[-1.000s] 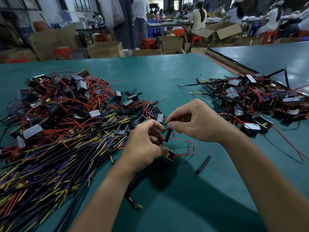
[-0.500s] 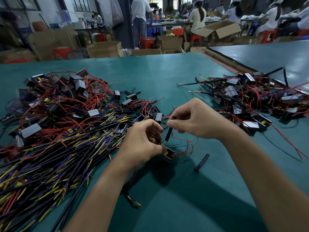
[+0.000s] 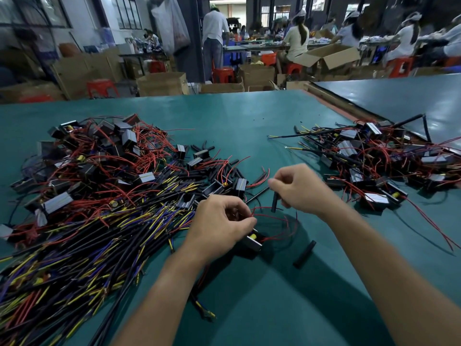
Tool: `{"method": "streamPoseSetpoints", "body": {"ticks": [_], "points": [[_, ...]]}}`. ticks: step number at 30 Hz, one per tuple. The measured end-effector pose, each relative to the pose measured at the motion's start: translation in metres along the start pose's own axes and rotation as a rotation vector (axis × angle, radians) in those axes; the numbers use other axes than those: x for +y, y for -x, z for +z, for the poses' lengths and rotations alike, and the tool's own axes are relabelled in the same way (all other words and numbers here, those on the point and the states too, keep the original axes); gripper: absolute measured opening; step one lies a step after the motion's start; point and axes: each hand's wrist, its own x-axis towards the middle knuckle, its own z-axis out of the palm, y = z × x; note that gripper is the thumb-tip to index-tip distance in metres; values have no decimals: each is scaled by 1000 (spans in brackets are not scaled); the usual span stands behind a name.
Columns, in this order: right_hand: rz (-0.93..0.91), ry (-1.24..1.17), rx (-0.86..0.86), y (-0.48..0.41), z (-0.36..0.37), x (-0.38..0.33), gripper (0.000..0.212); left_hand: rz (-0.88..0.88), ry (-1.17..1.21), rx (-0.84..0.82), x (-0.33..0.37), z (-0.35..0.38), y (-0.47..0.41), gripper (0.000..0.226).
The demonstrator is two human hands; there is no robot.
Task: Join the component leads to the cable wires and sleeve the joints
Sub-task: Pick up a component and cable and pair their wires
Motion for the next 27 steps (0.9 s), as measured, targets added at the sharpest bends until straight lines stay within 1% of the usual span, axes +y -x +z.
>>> {"method": "streamPoseSetpoints", "body": {"ticks": [2, 5, 8, 10, 14, 18, 20, 27], "points": [[13, 66, -65, -1, 5, 5, 30, 5, 12, 4, 0, 0, 0, 12], [19, 83, -88, -3, 5, 8, 28, 1, 30, 25, 0, 0, 0, 14], [11, 75, -85, -4, 2, 10, 16, 6, 23, 47, 0, 0, 0, 15], [10, 57, -90, -4, 2, 12, 12, 8, 18, 51, 0, 1, 0, 15], [-11, 63, -51, -6, 5, 13, 17, 3, 0, 49, 1, 5, 1, 15], [-41, 67, 20, -10, 4, 18, 11, 22, -20, 53, 2, 6, 2, 13], [-72, 74, 50, -8, 1, 18, 16, 32, -31, 56, 4, 7, 3, 14], [-192, -63, 77, -4, 4, 7, 24, 36, -31, 94, 4, 9, 4, 15]]}}
